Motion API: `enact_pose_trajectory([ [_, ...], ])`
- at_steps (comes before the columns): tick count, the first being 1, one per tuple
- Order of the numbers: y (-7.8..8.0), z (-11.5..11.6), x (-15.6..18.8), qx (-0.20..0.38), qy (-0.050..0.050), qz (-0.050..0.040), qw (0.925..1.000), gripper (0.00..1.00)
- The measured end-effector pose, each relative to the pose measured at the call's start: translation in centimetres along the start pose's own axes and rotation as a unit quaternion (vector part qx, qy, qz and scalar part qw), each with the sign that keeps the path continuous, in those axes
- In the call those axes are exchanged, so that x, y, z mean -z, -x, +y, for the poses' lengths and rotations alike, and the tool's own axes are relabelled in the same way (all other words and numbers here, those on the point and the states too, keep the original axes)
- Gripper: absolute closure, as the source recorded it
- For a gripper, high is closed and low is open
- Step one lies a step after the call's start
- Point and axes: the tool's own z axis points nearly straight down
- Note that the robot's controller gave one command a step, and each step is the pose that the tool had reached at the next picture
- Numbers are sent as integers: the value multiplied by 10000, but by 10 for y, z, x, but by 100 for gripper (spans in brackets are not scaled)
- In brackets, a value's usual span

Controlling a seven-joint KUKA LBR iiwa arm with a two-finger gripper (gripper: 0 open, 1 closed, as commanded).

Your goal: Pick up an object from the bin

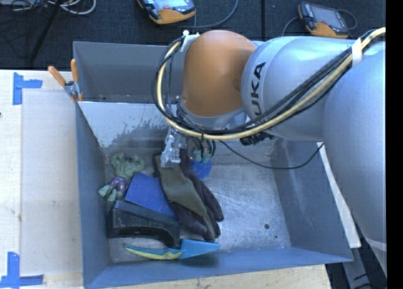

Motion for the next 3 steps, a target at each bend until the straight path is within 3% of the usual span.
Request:
enact_pose_trajectory([
  [1,-22,59,-41,-1039,-7,-15,9946,0],
  [2,-22,59,-41,-1039,-7,-15,9946,0],
  [3,-20,21,-83,183,15,-111,9998,100],
])
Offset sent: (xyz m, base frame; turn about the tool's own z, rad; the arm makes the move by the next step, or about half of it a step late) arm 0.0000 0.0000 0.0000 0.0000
